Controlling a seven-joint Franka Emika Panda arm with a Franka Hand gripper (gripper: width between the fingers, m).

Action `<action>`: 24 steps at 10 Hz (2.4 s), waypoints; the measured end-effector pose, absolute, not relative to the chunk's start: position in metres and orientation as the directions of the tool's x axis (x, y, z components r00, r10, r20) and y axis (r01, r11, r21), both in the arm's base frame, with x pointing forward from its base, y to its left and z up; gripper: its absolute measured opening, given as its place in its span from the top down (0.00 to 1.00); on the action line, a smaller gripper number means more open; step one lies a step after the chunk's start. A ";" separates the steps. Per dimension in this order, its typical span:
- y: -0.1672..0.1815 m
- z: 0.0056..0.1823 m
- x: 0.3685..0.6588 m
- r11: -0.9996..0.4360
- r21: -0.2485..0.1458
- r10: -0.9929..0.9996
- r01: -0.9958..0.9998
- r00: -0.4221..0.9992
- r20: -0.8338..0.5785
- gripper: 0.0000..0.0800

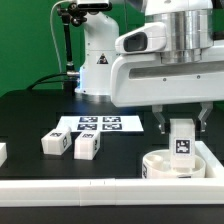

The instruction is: Assemble stool

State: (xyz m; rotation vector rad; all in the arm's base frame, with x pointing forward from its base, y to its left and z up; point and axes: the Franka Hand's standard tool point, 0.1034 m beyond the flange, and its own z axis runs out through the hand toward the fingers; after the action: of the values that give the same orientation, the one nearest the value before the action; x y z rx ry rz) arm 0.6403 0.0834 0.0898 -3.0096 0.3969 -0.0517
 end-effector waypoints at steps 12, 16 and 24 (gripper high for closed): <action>0.100 0.088 0.640 -0.216 -0.132 -0.959 -0.967 0.236 -0.158 0.58; 0.107 0.087 0.639 -0.001 -0.092 -0.981 -0.996 0.019 -0.196 0.58; 0.113 0.095 0.642 0.066 -0.074 -0.971 -0.995 -0.047 -0.233 0.22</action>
Offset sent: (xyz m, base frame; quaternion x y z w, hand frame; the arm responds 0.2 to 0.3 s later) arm -0.0128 0.0000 -0.0190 0.0067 -0.0028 0.3029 0.9530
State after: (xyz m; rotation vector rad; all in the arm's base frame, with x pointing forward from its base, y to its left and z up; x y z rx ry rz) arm 0.6416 0.1135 0.0946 -2.0016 2.1195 0.1570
